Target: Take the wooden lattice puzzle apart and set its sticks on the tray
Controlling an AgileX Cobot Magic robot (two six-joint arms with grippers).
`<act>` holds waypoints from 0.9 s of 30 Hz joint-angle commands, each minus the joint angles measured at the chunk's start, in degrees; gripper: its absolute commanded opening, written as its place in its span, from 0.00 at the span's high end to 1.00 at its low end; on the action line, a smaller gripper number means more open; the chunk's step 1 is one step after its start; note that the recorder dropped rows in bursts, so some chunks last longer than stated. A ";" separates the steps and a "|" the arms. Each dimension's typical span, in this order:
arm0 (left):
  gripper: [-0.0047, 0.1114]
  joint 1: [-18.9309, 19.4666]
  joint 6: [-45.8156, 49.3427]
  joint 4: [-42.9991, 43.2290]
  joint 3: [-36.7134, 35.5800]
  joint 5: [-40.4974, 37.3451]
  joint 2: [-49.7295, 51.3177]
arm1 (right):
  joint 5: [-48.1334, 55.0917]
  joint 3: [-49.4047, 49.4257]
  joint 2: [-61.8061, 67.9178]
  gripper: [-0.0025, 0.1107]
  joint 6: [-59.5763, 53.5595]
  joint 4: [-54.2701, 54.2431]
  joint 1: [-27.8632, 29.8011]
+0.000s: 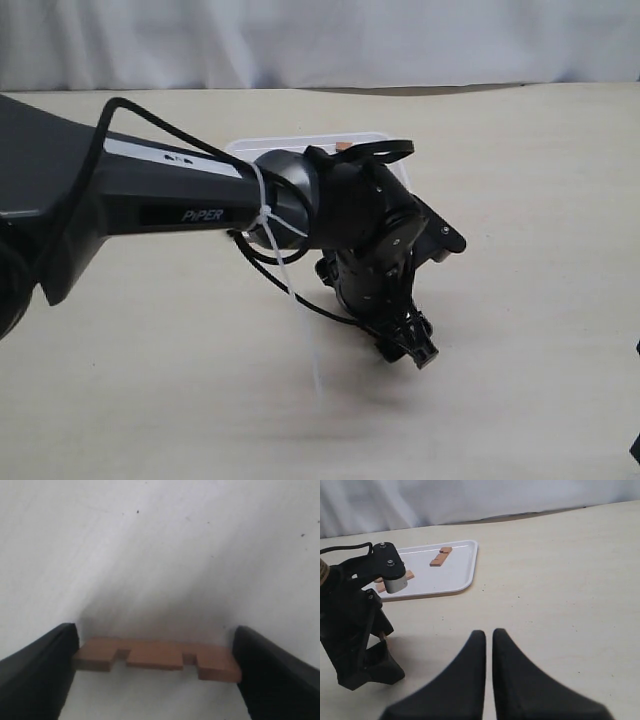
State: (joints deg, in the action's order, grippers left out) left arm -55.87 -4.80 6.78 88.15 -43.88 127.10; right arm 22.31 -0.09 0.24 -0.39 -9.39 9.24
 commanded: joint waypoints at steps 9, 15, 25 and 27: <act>0.96 1.47 -1.36 10.32 -0.01 6.63 -10.87 | -0.12 0.09 -0.24 0.94 -0.38 -0.20 -0.08; 0.96 8.91 -4.89 10.77 -0.01 15.38 -10.93 | -0.12 0.09 -0.24 0.94 -0.38 -0.20 -0.08; 0.94 21.13 -9.19 8.54 -0.01 20.93 -5.06 | -0.12 0.09 -0.24 0.94 -0.38 -0.20 -0.08; 0.86 22.11 -9.19 8.00 -0.01 21.64 -3.93 | -0.12 0.09 -0.24 0.94 -0.38 -0.20 -0.08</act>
State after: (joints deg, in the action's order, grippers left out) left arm -34.78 -13.40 16.09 88.15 -24.18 121.97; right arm 22.31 -0.09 0.24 -0.39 -9.39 9.24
